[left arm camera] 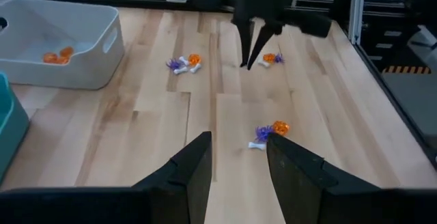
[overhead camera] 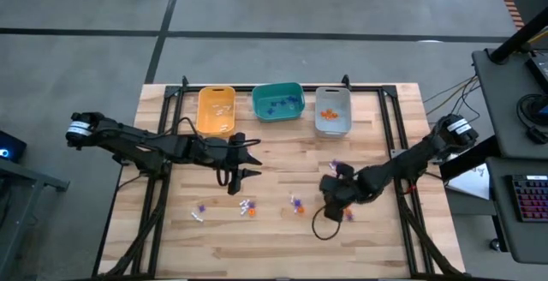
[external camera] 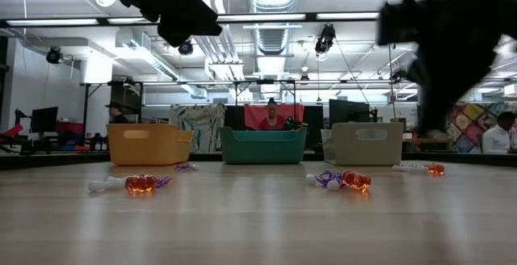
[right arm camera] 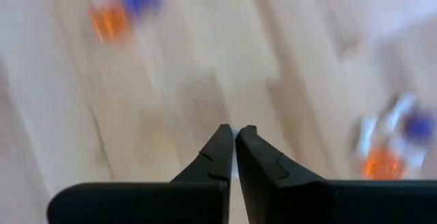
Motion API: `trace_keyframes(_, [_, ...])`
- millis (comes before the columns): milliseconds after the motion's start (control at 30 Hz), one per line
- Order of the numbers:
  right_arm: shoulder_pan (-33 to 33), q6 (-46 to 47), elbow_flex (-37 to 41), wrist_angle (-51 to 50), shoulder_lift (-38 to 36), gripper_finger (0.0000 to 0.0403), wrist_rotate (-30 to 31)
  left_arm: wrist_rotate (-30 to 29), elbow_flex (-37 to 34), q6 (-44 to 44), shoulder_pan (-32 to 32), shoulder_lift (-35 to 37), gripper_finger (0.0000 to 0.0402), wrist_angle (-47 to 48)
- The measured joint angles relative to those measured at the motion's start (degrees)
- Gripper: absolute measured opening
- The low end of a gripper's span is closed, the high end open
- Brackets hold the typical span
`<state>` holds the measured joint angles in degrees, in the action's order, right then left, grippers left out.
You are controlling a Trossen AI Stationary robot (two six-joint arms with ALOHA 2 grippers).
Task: Sort Halloween decoration
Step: Put the white bone toy into the yellow bin
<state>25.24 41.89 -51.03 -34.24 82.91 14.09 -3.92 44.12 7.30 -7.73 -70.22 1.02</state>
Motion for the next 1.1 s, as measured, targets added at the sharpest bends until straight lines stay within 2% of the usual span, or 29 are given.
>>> trace_keyframes(133, [-3.7, -6.9, -0.1, 8.0, -1.9, 0.0009, 2.0, -0.1, 0.0, -3.1, 0.0, 0.0, 0.0123, -0.1])
trace_keyframes(300, [-10.1, -21.4, 0.0, 21.6, -1.7, 0.0009, 1.9, 0.0, 0.0, -9.4, 0.0, 0.0, 0.0123, -0.4])
trace_keyframes(467, [-18.0, -35.3, 1.7, 38.9, -0.3, 0.0009, -4.1, 0.2, -0.6, -14.9, 0.4, 0.0, 0.0123, -1.2])
trace_keyframes(600, [-24.0, -42.2, 4.0, 56.2, 1.6, 0.0009, -10.9, 0.2, -4.4, -20.1, 1.0, 0.0, 0.0123, -7.2])
trace_keyframes(767, [-30.1, -44.9, 5.7, 76.9, 6.4, 0.0009, -21.1, -0.2, -10.5, -20.9, 3.4, 0.1, 0.0123, -17.5])
trace_keyframes(900, [-33.8, -43.4, 5.0, 90.8, 11.8, 0.0009, -30.5, -0.1, -14.0, -20.9, 4.7, 0.1, 0.0123, -26.7])
trace_keyframes(1000, [-35.7, -38.7, 3.0, 96.8, 15.8, 0.0009, -37.2, -0.1, -16.0, -20.8, 5.6, 0.1, 0.0123, -33.8])
trace_keyframes(1100, [-36.7, -35.1, 0.2, 98.4, 18.6, 0.0009, -41.1, -0.1, -18.2, -20.3, 6.2, 0.1, 0.0123, -41.0])
